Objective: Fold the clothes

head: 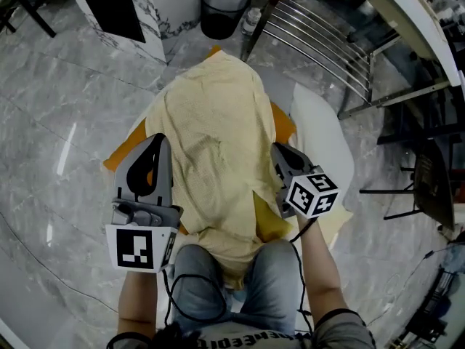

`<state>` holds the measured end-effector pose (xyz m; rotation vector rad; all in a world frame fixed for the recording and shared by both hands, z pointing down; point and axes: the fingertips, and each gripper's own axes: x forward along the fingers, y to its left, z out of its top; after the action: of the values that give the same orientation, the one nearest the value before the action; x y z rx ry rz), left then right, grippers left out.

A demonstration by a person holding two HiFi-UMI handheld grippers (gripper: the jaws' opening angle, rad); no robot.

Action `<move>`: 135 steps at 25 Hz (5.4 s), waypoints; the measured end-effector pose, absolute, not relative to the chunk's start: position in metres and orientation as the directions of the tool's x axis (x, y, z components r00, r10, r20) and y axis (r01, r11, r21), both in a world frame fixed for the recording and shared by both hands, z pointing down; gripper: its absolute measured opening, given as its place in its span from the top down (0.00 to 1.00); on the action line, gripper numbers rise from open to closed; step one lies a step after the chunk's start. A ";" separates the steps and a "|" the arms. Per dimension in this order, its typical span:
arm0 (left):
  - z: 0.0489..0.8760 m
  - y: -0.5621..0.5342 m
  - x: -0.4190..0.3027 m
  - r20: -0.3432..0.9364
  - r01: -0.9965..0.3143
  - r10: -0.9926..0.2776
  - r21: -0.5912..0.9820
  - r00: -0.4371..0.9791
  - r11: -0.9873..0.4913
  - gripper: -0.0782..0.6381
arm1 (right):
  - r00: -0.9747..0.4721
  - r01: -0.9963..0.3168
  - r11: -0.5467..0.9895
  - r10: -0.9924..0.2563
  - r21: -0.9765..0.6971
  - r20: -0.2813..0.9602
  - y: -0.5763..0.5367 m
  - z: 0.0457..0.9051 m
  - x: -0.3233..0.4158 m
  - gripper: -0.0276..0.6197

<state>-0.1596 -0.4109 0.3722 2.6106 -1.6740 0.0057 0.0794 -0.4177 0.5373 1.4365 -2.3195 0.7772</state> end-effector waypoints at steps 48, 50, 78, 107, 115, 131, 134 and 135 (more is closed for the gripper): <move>0.349 -0.417 -0.233 -0.022 -0.946 -0.948 0.053 0.319 -0.319 0.89 | -0.580 -0.811 0.395 -0.640 -0.431 0.504 -0.533 0.528 -0.077 0.77; 0.350 -0.417 -0.237 -0.019 -0.948 -0.949 0.050 0.315 -0.315 0.89 | -0.530 -0.833 0.294 -0.671 -0.469 0.519 -0.558 0.537 -0.063 0.77; 0.366 -0.413 -0.282 -0.001 -0.967 -0.971 0.100 0.238 -0.236 0.89 | -0.671 -0.739 0.453 -0.558 -0.499 0.488 -0.569 0.551 -0.247 0.95; 0.374 -0.401 -0.274 -0.035 -0.951 -0.955 0.091 0.295 -0.297 0.89 | -0.776 -0.627 0.647 -0.469 -0.434 0.422 -0.506 0.542 -0.266 0.77; 0.386 -0.402 -0.276 -0.025 -0.947 -0.954 0.111 0.300 -0.301 0.89 | -0.772 -0.623 0.688 -0.464 -0.371 0.435 -0.503 0.533 -0.246 0.73; 0.391 -0.409 -0.275 -0.031 -0.947 -0.952 0.095 0.305 -0.306 0.89 | -0.692 -0.683 0.593 -0.336 -0.428 0.639 -0.433 0.618 -0.255 0.95; 0.391 -0.403 -0.273 -0.017 -0.950 -0.954 0.092 0.298 -0.299 0.89 | -0.692 -0.677 0.594 -0.311 -0.436 0.651 -0.425 0.634 -0.266 0.92; 0.390 -0.400 -0.272 -0.019 -0.950 -0.954 0.085 0.300 -0.301 0.89 | -0.704 -0.663 0.604 -0.304 -0.442 0.641 -0.421 0.632 -0.268 0.83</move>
<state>-0.2716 -0.4000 0.3903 2.4858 -1.8222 -0.1012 -0.2683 -0.4209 0.6322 0.7642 -2.3194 0.9312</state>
